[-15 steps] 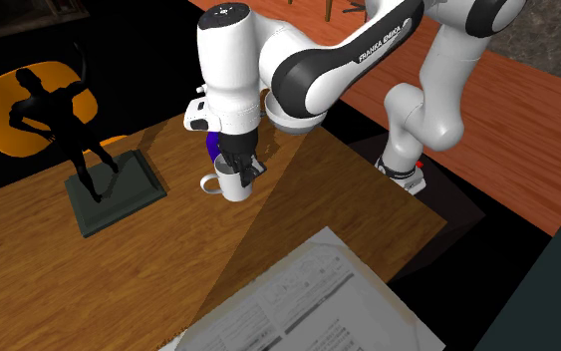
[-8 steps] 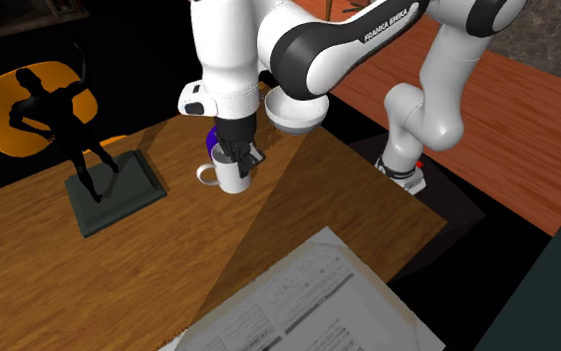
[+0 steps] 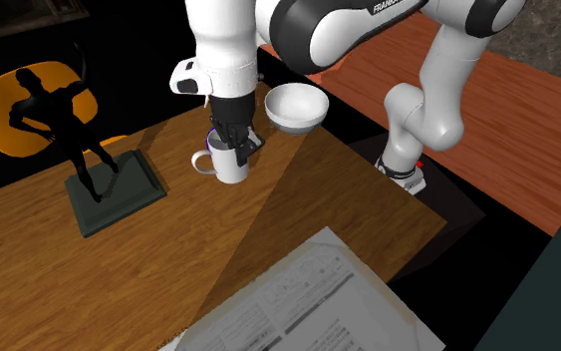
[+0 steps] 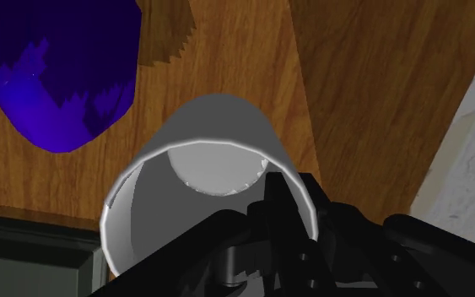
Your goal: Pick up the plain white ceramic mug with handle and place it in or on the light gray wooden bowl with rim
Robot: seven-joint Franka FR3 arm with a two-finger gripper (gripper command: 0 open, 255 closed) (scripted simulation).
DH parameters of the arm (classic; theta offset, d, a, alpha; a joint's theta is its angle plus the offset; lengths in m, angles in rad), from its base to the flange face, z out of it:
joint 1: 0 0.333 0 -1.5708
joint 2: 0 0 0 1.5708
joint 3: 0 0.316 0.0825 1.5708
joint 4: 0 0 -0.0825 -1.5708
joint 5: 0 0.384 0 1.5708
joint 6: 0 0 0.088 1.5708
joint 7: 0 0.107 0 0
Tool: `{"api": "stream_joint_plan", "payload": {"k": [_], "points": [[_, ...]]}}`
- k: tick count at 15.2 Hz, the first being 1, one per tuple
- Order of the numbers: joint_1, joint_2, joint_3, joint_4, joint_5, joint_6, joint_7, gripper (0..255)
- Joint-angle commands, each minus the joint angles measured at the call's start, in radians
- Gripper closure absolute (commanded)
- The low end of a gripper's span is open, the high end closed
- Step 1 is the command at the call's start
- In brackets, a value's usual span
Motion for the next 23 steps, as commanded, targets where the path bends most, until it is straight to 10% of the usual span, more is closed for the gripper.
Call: {"api": "stream_joint_plan", "payload": {"k": [1, 16, 23], "points": [[0.0, 0.002, 0.0, 0.031, 0.0, -0.029, 0.0, 255], [0.0, 0.059, 0.0, 0.293, -0.003, -0.235, 0.004, 255], [-0.047, -0.175, -0.057, 0.05, -0.001, -0.228, -0.101, 255]]}}
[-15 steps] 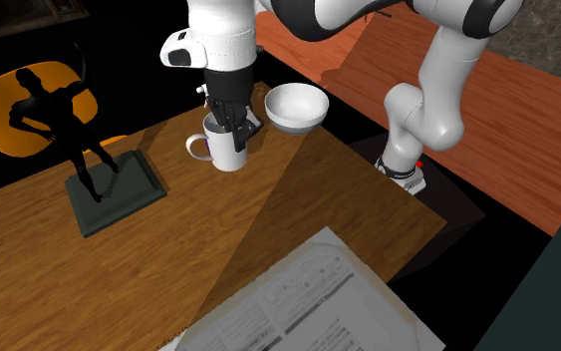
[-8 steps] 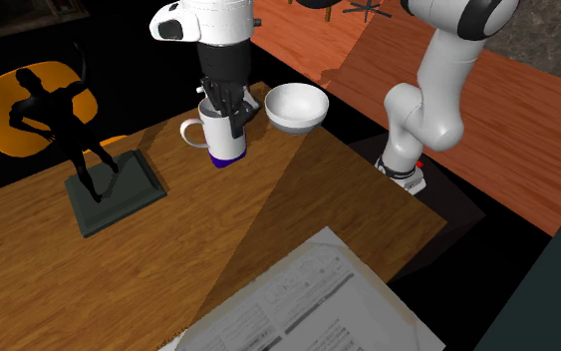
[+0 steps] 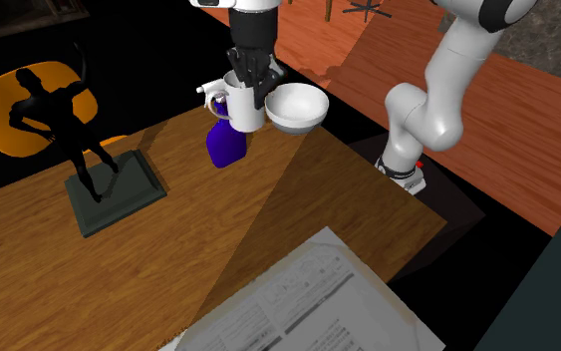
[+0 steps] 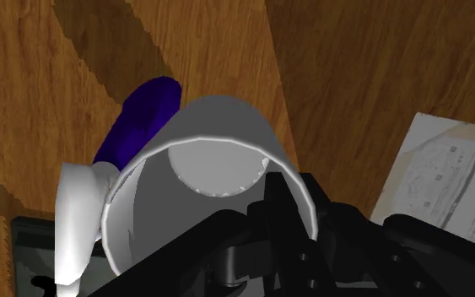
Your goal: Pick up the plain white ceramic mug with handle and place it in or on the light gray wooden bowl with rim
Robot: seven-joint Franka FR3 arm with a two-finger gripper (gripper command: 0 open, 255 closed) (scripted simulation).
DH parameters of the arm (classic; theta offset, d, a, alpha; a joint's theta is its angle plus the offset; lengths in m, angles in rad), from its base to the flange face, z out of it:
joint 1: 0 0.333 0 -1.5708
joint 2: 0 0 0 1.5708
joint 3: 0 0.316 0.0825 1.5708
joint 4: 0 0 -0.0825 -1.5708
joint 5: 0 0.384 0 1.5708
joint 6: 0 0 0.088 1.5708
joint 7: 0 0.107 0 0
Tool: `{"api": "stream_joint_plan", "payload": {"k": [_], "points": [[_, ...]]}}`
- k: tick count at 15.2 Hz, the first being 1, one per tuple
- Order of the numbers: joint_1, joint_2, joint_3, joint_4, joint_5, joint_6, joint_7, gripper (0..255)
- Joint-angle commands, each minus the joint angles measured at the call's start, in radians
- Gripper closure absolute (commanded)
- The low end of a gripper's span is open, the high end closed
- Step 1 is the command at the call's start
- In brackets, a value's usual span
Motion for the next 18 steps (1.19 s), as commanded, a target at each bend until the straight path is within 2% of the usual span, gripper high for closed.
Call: {"api": "stream_joint_plan", "payload": {"k": [1, 7, 14, 18], "points": [[-0.015, -0.069, -0.021, -0.072, -0.003, 0.002, -0.036, 255], [-0.05, -0.233, -0.084, -0.204, -0.029, -0.031, -0.132, 255], [-0.096, -0.401, -0.174, -0.302, -0.087, -0.097, -0.259, 255], [-0.098, -0.426, -0.175, -0.377, -0.091, -0.047, -0.257, 255]]}}
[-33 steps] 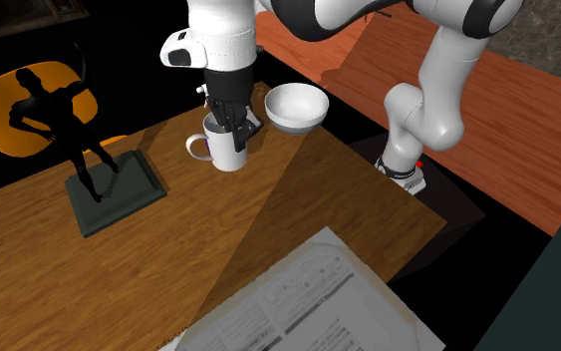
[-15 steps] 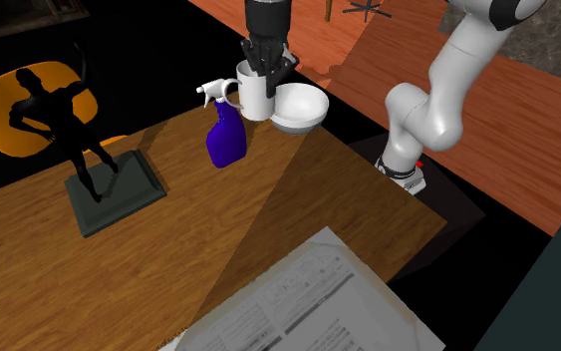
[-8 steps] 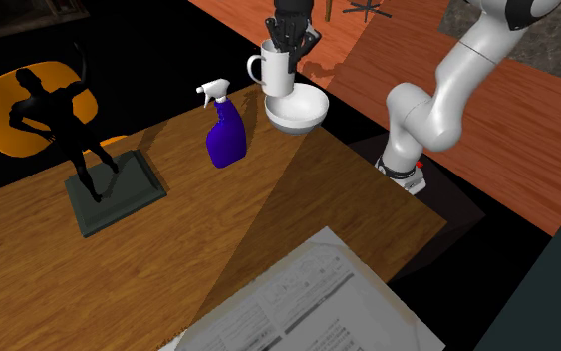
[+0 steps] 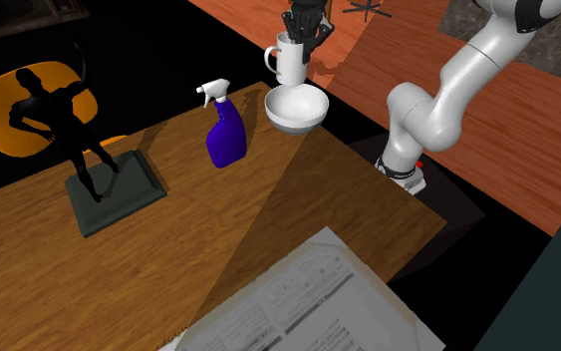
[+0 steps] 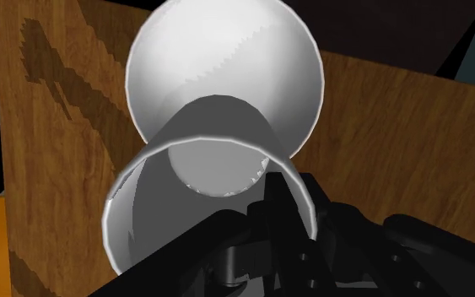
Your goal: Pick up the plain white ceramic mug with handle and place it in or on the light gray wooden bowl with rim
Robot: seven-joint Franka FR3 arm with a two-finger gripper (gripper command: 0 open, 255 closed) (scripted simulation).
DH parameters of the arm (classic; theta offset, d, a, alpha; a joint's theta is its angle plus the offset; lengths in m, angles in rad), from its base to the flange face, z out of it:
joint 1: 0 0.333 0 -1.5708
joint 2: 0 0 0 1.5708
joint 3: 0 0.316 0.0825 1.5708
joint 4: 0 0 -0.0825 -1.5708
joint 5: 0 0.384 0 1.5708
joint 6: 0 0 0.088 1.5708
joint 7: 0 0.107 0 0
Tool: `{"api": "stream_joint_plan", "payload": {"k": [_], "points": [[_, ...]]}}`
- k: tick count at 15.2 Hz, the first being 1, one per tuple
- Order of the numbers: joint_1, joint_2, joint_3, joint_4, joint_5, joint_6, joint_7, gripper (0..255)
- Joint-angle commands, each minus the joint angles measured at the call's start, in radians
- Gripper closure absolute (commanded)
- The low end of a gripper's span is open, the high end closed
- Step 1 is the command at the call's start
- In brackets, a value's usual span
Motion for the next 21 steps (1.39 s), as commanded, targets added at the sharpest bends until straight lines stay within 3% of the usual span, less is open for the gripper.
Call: {"api": "stream_joint_plan", "payload": {"k": [1, 14, 21], "points": [[-0.002, -0.013, -0.002, -0.035, -0.003, 0.023, -0.001, 255], [-0.01, -0.069, -0.01, -0.256, -0.015, 0.187, 0.002, 255], [-0.01, -0.069, -0.01, -0.256, -0.015, 0.187, 0.002, 255]]}}
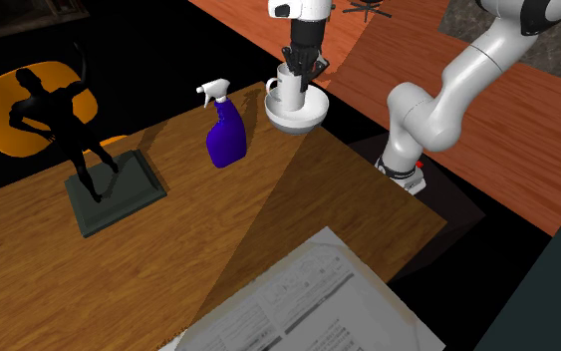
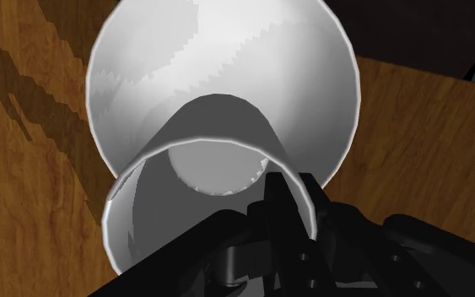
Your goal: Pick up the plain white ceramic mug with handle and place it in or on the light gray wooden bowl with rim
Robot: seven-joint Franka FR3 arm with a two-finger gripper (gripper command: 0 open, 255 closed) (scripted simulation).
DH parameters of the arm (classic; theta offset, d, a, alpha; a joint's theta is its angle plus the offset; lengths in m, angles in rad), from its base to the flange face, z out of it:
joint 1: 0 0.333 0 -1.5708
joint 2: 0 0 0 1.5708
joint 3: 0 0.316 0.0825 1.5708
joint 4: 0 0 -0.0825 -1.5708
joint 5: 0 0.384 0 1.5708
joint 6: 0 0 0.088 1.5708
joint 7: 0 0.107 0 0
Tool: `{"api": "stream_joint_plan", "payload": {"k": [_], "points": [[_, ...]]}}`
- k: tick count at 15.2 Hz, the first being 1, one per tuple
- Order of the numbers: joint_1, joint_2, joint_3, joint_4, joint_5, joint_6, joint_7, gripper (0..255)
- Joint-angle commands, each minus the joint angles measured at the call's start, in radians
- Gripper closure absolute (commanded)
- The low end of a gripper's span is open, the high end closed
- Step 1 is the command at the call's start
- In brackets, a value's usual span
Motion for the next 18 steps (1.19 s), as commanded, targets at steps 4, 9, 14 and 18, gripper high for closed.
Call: {"api": "stream_joint_plan", "payload": {"k": [4, 9, 14, 18], "points": [[0.0, 0.0, 0.0, 0.0, 0.0, 0.0, 0.0, 0], [0.003, 0.015, 0.003, 0.079, 0.004, -0.063, -0.002, 0], [0.005, 0.033, 0.005, 0.153, 0.008, -0.12, -0.004, 0], [0.005, 0.033, 0.005, 0.153, 0.008, -0.12, -0.004, 0]]}}
